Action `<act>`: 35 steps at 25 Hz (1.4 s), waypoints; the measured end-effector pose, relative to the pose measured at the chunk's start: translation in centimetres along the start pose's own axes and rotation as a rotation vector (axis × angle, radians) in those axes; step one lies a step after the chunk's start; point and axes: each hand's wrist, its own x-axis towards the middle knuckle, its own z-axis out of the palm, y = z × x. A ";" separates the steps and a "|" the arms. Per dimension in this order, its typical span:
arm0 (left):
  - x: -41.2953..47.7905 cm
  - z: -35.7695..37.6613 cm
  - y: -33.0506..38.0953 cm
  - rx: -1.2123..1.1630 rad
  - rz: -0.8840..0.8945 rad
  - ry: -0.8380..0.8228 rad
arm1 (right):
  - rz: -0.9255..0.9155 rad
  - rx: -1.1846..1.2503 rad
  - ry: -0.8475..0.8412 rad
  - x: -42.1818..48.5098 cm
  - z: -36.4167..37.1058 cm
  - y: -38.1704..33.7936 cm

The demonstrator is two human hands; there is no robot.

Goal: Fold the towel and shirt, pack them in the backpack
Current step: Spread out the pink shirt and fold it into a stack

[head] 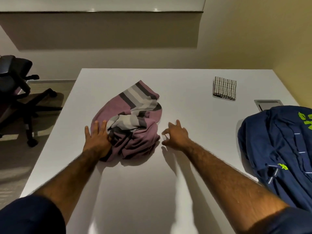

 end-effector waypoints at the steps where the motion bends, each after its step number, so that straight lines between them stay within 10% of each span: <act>1: 0.6 0.1 -0.3 0.001 0.006 -0.010 | 0.002 0.020 -0.003 0.4 0.5 -0.8; 6: 1.6 0.1 -0.9 0.006 0.022 -0.025 | -0.028 0.067 0.108 0.0 -1.0 -2.5; 10: 2.1 -0.2 -1.9 -0.032 0.000 -0.048 | -0.155 -0.444 0.495 -6.4 -12.2 0.8; 14: 2.3 0.0 -1.8 0.064 0.017 -0.041 | -0.263 -0.826 -0.207 -19.0 -15.7 -0.9; 21: 1.7 0.0 -2.7 0.190 0.037 -0.010 | 0.070 -0.141 0.078 -12.0 -3.9 0.7; 26: 1.1 -1.1 -5.9 0.219 -0.026 -0.011 | 0.397 -0.070 0.231 -9.3 1.2 5.5; 30: 2.6 -3.0 -3.7 0.030 0.019 0.230 | 0.263 -0.106 0.183 -8.4 0.7 7.3; 35: 4.0 -1.3 -0.5 -0.080 0.050 -0.004 | 0.042 -0.101 0.155 -7.9 1.8 5.2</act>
